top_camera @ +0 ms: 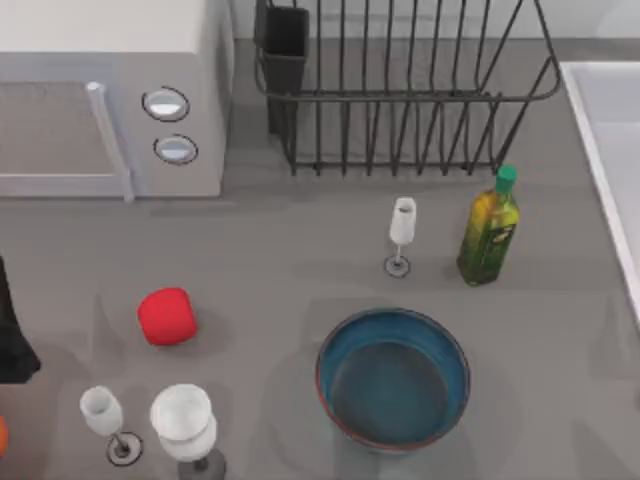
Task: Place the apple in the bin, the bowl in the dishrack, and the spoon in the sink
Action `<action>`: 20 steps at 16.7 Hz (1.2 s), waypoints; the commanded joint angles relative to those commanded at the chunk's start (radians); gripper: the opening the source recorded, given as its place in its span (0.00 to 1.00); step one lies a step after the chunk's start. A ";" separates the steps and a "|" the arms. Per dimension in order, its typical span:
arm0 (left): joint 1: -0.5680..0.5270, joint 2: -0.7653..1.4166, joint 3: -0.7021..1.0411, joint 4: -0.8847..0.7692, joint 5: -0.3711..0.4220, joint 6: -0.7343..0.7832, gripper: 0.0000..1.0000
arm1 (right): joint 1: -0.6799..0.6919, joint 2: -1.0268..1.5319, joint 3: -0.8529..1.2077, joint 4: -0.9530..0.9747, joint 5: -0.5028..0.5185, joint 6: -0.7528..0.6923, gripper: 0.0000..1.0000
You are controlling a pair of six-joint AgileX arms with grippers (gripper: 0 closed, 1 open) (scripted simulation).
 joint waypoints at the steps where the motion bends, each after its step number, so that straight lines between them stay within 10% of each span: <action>1: 0.000 0.000 0.000 0.000 0.000 0.000 1.00 | 0.000 0.000 0.000 0.000 0.000 0.000 1.00; 8: -0.055 0.222 0.189 -0.147 0.002 0.110 1.00 | 0.000 0.000 0.000 0.000 0.000 0.000 1.00; 20: -0.288 1.378 0.982 -0.774 0.009 0.579 1.00 | 0.000 0.000 0.000 0.000 0.000 0.000 1.00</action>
